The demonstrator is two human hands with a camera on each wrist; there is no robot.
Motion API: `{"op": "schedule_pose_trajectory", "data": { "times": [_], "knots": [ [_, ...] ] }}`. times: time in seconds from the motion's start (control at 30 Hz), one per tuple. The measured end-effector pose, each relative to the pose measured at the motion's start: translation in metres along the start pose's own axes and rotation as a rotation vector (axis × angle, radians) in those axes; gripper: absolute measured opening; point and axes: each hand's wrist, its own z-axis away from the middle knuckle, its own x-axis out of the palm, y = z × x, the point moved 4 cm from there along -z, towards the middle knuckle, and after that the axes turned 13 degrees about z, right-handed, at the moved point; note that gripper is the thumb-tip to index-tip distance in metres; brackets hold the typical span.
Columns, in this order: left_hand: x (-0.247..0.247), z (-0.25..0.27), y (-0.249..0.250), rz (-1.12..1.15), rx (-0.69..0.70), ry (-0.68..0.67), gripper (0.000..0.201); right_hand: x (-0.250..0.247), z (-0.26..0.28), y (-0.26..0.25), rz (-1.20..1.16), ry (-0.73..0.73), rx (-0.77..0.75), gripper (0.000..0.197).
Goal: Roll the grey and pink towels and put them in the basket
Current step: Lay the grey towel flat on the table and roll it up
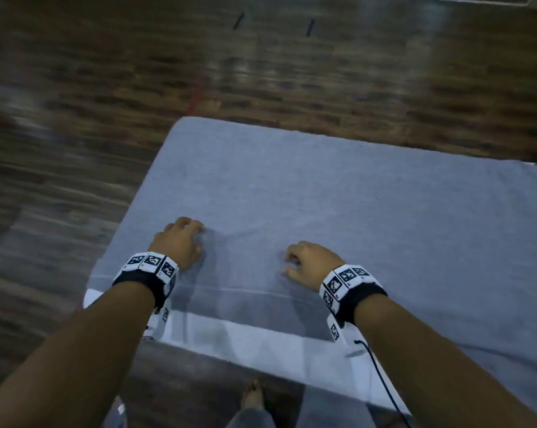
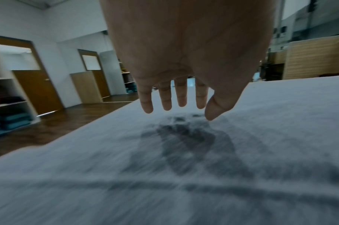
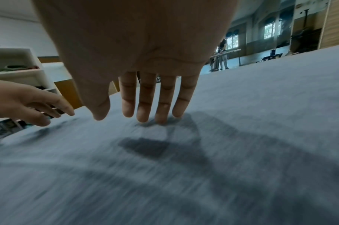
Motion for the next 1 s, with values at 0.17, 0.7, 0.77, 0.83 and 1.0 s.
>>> {"op": "schedule_pose_trajectory", "data": {
  "times": [0.17, 0.7, 0.77, 0.83, 1.0],
  "knots": [
    [-0.002, 0.061, -0.117, 0.078, -0.17, -0.011, 0.063, 0.044, 0.012, -0.068, 0.188, 0.016, 0.073, 0.048],
    [-0.017, 0.104, -0.2, 0.233, -0.058, 0.244, 0.025, 0.052, 0.045, -0.099, 0.234, -0.008, 0.16, 0.026],
    [-0.02, 0.1, -0.205, 0.268, -0.017, 0.228, 0.021, 0.046, 0.049, -0.1, 0.144, 0.014, 0.152, 0.019],
    [-0.025, 0.1, -0.212, 0.266, 0.014, 0.216, 0.015, 0.043, 0.052, -0.102, 0.091, 0.009, 0.132, 0.015],
    [-0.03, 0.121, -0.238, 0.228, -0.01, 0.178, 0.013, 0.048, 0.057, -0.127, 0.07, -0.137, 0.073, 0.024]
  ]
}}
